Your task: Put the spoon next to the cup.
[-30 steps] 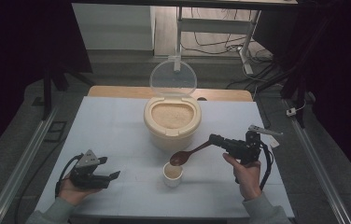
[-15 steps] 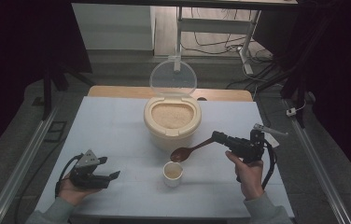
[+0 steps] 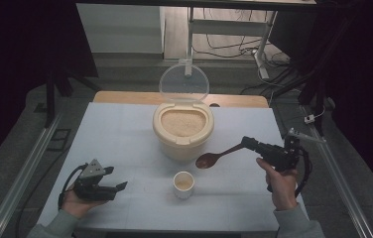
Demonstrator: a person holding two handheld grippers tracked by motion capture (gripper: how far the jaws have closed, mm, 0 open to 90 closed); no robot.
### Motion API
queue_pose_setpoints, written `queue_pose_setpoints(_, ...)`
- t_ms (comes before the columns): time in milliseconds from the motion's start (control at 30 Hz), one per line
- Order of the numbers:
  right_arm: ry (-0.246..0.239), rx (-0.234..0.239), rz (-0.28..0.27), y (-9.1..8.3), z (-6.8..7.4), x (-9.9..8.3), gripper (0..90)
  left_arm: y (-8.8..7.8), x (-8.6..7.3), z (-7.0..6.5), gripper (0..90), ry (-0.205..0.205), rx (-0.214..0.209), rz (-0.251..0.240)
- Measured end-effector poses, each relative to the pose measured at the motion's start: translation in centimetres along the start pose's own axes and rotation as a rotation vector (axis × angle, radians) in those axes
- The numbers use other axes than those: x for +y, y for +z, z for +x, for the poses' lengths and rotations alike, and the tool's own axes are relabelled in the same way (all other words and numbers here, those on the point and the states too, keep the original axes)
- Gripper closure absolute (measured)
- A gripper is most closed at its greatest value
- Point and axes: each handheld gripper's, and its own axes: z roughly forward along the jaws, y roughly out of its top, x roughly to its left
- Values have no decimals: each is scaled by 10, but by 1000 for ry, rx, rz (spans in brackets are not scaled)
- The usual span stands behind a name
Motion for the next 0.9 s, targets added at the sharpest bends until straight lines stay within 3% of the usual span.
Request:
queue_pose_setpoints(167,-8,14,84,-5,-3,1,826,2,1,0,238,0,0,3)
queue_pose_setpoints(333,-17,26,175,1,-4,-6,825,1,2,0,238,4,-1,1)
queue_pose_setpoints(733,-88,65,442,35,3,-21,826,0,2,1,238,3,-2,-5)
queue_pose_setpoints(900,-97,65,509,54,1,-27,825,-1,2,1,238,2,-6,-10)
